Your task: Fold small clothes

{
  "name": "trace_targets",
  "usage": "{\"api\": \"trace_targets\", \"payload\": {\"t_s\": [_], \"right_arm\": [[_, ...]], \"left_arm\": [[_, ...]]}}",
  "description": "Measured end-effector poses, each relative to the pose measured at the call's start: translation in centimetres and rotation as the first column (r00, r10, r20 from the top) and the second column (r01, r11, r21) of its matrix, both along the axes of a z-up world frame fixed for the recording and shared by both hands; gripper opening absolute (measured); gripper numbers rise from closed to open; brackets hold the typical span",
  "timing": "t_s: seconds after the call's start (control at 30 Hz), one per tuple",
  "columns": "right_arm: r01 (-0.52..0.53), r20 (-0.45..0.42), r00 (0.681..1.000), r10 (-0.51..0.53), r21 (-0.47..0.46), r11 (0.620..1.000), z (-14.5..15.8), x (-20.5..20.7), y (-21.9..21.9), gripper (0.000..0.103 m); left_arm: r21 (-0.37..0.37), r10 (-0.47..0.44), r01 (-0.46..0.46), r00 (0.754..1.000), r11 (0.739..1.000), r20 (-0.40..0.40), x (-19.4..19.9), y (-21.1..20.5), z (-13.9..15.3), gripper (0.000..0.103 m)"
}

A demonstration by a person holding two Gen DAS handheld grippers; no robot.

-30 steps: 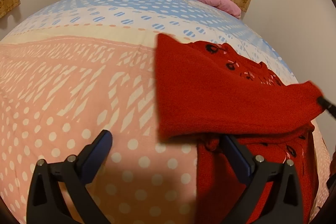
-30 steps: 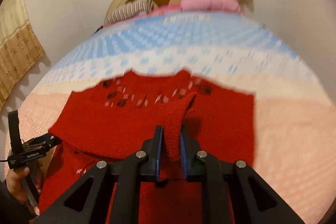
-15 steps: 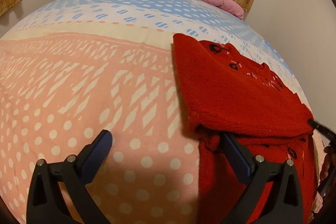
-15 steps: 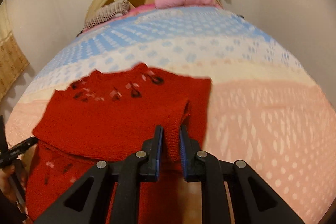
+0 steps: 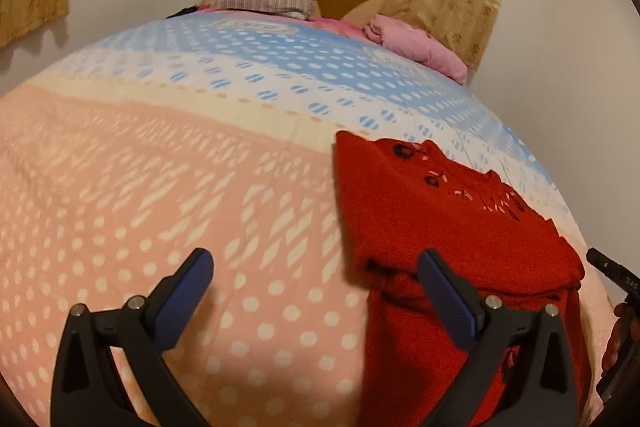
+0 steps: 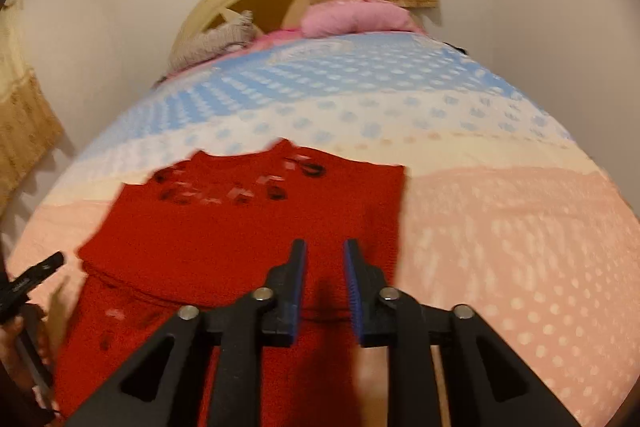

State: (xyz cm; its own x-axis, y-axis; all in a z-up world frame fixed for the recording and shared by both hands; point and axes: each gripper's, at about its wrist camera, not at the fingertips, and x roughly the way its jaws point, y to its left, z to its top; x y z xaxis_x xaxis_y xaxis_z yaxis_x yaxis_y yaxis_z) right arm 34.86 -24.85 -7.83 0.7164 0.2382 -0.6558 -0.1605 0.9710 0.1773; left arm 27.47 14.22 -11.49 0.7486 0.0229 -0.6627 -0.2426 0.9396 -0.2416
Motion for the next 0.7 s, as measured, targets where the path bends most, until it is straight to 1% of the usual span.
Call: {"api": "trace_targets", "payload": {"t_s": [0.03,0.07,0.1,0.17,0.23,0.27,0.3,0.4,0.47,0.6,0.7], "right_arm": [[-0.028,-0.002,1.0,0.028,-0.001,1.0,-0.1,0.0,0.7,0.046],[-0.066,-0.006,0.998,0.066,-0.005,0.998,-0.5,0.0,1.7,0.047],[-0.081,-0.01,0.997,0.081,-0.013,0.997,-0.8,0.1,2.2,0.047],[-0.078,-0.038,0.996,0.077,-0.035,0.996,-1.9,0.4,2.7,0.047],[-0.065,-0.088,0.994,0.065,-0.004,0.998,-3.2,1.1,2.2,0.047],[-0.055,-0.113,0.992,0.054,-0.001,0.998,-3.9,1.3,1.8,0.047],[-0.048,-0.122,0.992,0.046,-0.008,0.999,-4.3,1.4,1.5,0.047],[-0.067,-0.119,0.991,0.065,-0.009,0.998,-4.9,0.8,1.0,0.047],[-0.072,-0.118,0.991,0.07,-0.019,0.997,-4.9,0.4,1.0,0.047],[-0.064,-0.123,0.991,0.058,-0.045,0.997,-5.3,0.4,1.3,0.047],[-0.055,-0.116,0.992,0.048,-0.061,0.997,-5.5,0.2,1.5,0.047]], "left_arm": [[0.009,-0.006,0.006,1.0,1.0,-0.007,0.4,-0.2,0.0,0.103],[0.024,-0.009,0.009,1.0,1.0,-0.023,1.2,-0.4,-0.1,0.103],[0.032,-0.009,0.01,0.999,0.999,-0.042,1.7,-0.5,-0.4,0.103],[0.044,-0.019,0.024,0.995,0.999,-0.1,2.9,-0.7,-1.6,0.103],[0.052,-0.027,0.034,0.991,0.998,-0.133,3.5,-0.7,-2.6,0.103],[0.042,-0.032,0.038,0.991,0.998,-0.134,3.4,-0.7,-2.9,0.103],[0.016,-0.045,0.048,0.989,0.999,-0.141,3.5,-0.5,-3.3,0.103],[-0.022,-0.059,0.057,0.987,0.998,-0.147,3.4,-0.2,-3.6,0.103],[-0.009,-0.062,0.061,0.987,0.998,-0.147,3.2,-0.5,-3.6,0.103],[0.04,-0.079,0.087,0.984,0.995,-0.161,2.8,-1.7,-3.6,0.103],[0.049,-0.087,0.096,0.982,0.994,-0.167,2.1,-1.9,-3.7,0.103]]}}
